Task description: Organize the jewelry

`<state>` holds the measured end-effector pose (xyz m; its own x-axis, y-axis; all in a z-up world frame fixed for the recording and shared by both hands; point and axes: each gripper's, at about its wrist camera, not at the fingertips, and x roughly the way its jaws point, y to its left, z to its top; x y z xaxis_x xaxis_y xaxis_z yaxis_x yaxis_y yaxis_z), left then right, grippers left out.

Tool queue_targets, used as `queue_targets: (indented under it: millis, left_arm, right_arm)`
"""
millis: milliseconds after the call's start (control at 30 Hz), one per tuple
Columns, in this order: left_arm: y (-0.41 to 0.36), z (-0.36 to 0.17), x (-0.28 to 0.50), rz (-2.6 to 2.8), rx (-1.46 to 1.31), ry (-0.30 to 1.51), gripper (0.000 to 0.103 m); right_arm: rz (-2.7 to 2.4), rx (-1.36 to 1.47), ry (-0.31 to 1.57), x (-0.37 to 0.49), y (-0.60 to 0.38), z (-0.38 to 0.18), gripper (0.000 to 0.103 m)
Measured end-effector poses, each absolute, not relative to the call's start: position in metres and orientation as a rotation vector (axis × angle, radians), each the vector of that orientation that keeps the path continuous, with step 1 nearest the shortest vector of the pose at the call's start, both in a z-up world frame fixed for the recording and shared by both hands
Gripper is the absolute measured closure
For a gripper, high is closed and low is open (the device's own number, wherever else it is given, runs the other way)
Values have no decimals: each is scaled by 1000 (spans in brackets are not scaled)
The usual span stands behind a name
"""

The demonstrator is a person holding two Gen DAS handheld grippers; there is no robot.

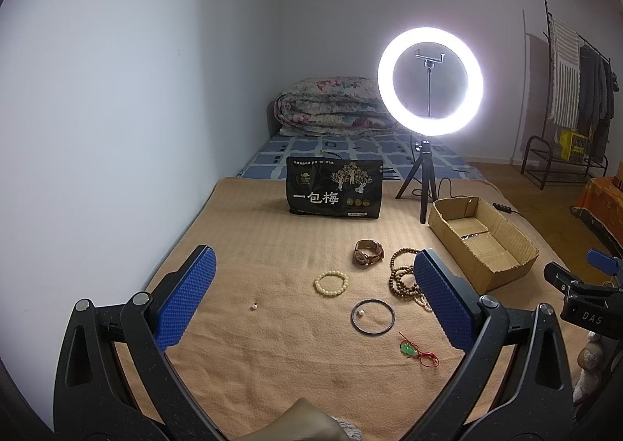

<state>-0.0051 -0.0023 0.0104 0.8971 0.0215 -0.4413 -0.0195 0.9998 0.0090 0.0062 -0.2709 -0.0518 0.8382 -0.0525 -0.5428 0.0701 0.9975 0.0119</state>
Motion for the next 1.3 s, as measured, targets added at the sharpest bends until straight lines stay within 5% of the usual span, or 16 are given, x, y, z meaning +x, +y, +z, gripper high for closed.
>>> queue_targets:
  millis: [1300]
  left_arm:
    - [38, -39, 71, 22, -67, 738, 0]
  right_arm:
    - [153, -62, 770, 53, -245, -96, 0]
